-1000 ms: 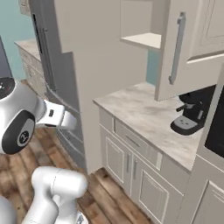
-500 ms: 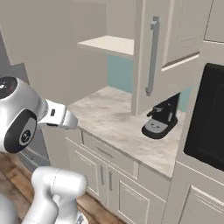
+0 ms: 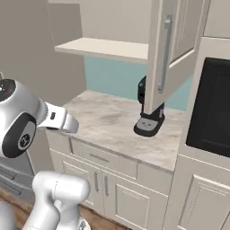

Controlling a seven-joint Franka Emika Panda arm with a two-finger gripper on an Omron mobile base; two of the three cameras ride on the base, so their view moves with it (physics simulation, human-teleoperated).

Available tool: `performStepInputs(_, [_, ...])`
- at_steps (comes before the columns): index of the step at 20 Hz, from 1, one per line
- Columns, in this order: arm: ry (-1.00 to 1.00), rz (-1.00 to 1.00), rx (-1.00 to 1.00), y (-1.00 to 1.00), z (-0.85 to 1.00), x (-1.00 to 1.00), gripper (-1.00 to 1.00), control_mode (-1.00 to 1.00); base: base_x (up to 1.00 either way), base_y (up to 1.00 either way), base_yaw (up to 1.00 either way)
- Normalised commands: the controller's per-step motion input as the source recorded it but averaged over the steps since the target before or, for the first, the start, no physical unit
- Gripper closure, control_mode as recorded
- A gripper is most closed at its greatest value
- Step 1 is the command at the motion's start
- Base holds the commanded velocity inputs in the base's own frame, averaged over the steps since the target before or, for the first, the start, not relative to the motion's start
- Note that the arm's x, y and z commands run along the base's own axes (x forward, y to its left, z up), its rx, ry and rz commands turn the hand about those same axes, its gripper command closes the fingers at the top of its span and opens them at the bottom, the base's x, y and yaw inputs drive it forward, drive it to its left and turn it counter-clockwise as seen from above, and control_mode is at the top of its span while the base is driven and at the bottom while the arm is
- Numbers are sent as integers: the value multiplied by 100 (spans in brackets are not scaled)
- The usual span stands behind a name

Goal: Retrieve the tupperware and aluminum foil from the cabinet and place them on the dining counter near the plate with cucumber and sweet potato to prepare for storing leftovers.

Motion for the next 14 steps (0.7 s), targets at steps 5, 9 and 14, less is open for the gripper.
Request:
performStepInputs(5, [0, 0, 0, 0, 0, 0, -100, 100, 23, 8, -42])
performStepInputs(9, [0, 0, 0, 0, 0, 0, -100, 100, 34, 6, -41])
performStepInputs(14, [0, 0, 0, 0, 0, 0, -100, 100, 46, 37, -34])
